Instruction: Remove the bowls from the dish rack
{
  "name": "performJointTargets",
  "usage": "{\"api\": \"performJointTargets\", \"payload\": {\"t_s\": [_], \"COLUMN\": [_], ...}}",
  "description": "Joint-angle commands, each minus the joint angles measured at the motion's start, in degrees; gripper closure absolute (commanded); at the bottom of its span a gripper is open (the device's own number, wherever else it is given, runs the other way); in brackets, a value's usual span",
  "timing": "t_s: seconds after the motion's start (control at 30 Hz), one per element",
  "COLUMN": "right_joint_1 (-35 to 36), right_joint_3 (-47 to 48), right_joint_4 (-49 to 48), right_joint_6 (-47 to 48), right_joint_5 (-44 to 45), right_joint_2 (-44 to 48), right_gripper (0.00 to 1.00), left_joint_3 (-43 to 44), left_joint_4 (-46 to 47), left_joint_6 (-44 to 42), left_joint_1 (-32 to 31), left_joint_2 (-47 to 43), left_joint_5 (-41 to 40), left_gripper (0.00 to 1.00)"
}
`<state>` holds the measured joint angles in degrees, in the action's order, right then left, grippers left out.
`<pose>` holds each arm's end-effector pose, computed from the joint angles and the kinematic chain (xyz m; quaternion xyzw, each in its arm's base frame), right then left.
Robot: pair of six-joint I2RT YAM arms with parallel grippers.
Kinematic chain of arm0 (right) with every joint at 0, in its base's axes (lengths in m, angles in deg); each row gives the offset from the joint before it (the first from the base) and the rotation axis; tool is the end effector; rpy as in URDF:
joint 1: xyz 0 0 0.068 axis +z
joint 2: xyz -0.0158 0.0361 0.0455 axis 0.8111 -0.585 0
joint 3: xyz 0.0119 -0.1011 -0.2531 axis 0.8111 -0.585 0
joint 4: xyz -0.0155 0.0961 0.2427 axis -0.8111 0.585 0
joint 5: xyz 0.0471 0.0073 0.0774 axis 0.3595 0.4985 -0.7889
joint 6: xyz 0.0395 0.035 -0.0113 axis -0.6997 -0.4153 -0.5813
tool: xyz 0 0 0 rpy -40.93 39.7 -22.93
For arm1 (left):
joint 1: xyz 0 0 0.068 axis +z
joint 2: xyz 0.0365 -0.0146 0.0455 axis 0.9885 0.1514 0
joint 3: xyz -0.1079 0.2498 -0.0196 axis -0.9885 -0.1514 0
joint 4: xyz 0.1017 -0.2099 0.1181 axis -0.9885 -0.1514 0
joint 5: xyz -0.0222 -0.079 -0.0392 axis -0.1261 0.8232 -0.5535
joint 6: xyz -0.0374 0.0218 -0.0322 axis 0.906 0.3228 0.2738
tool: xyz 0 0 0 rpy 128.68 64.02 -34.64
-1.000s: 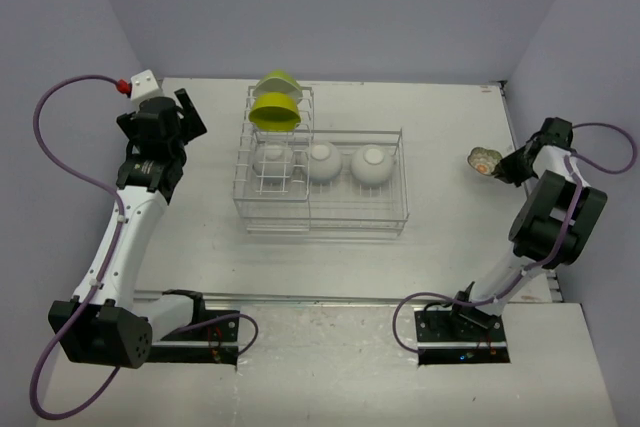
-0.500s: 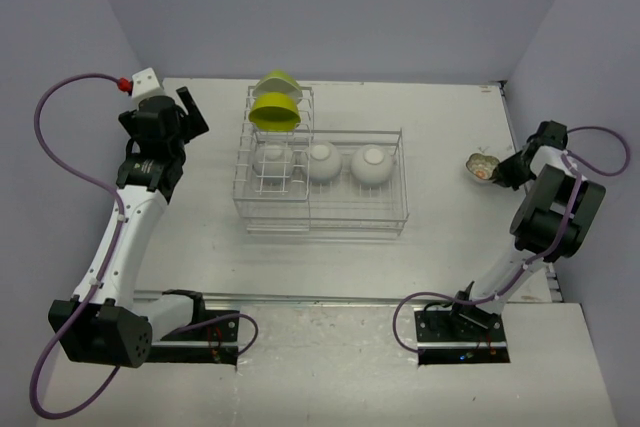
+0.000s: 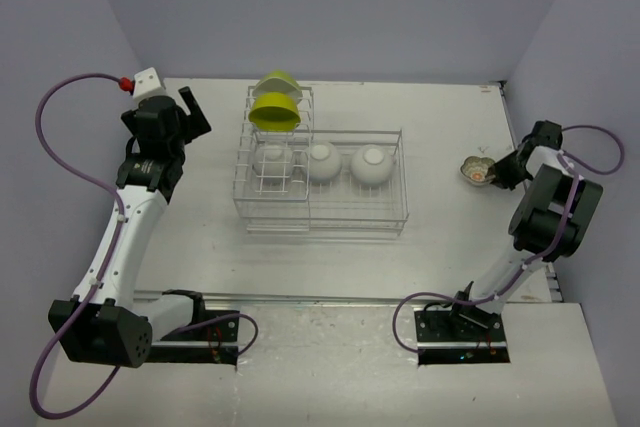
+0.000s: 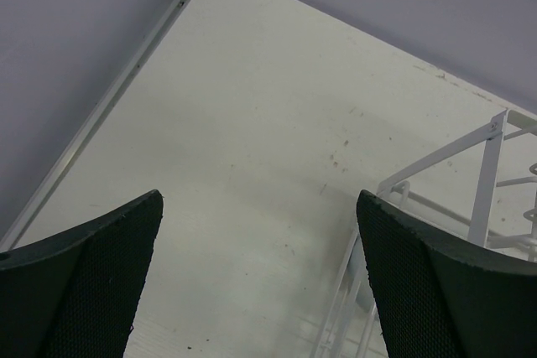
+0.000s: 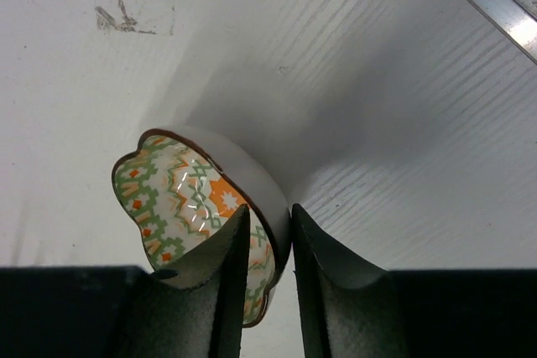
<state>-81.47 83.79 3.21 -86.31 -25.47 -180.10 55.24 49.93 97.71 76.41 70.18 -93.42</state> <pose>0.3406 -0.1710 0.1751 0.4800 0.8406 0.0692 0.2414 0.2578 -0.0084 0.3722 -0.2300 0.7846 0.0290 0.5750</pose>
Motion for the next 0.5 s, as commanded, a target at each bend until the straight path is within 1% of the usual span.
{"api": "performJointTargets", "payload": {"t_s": [0.0, 0.03, 0.1, 0.13, 0.17, 0.3, 0.37, 0.4, 0.47], "right_joint_1": [0.81, 1.42, 2.3, 3.18, 3.45, 4.5, 4.59, 4.59, 4.59], "right_joint_3": [0.49, 0.58, 0.67, 0.41, 0.23, 1.45, 1.73, 1.73, 0.76], "right_joint_4": [-0.47, -0.38, 0.06, -0.11, -0.29, 1.1, 1.73, 2.16, 2.08], "right_joint_6": [0.36, 0.45, 0.54, 0.8, 1.06, 1.68, 2.38, 2.55, 2.56], "right_joint_5": [0.54, 0.72, 1.59, 1.86, 1.95, 3.44, 3.89, 4.15, 4.59], "right_joint_2": [3.77, 5.08, 6.93, 9.2, 10.27, 13.09, 13.53, 13.62, 14.14], "right_gripper": [0.71, 0.69, 0.67, 0.63, 0.62, 0.49, 0.47, 0.44, 0.43], "left_joint_3": [1.65, 1.48, 1.13, 0.78, 0.69, 0.6, 0.42, 0.33, -0.1], "left_joint_4": [2.08, 2.08, 1.99, 2.08, 2.16, 1.9, 1.9, 1.9, 2.16], "left_joint_6": [1.01, 1.09, 1.36, 1.45, 1.45, 1.18, 1.18, 1.18, 1.1], "left_joint_1": [0.23, 0.23, 0.23, 0.23, 0.23, 0.23, 0.23, 0.23, 0.23], "left_joint_2": [-0.8, -0.98, -1.24, -1.5, -1.59, -1.51, -1.68, -1.77, -2.12], "left_joint_5": [1.43, 1.69, 2.13, 2.13, 2.31, 3.19, 3.71, 3.8, 4.06], "left_gripper": [0.04, 0.04, 0.04, 0.04, 0.04, 0.04, 0.04, 0.04, 0.04]}}
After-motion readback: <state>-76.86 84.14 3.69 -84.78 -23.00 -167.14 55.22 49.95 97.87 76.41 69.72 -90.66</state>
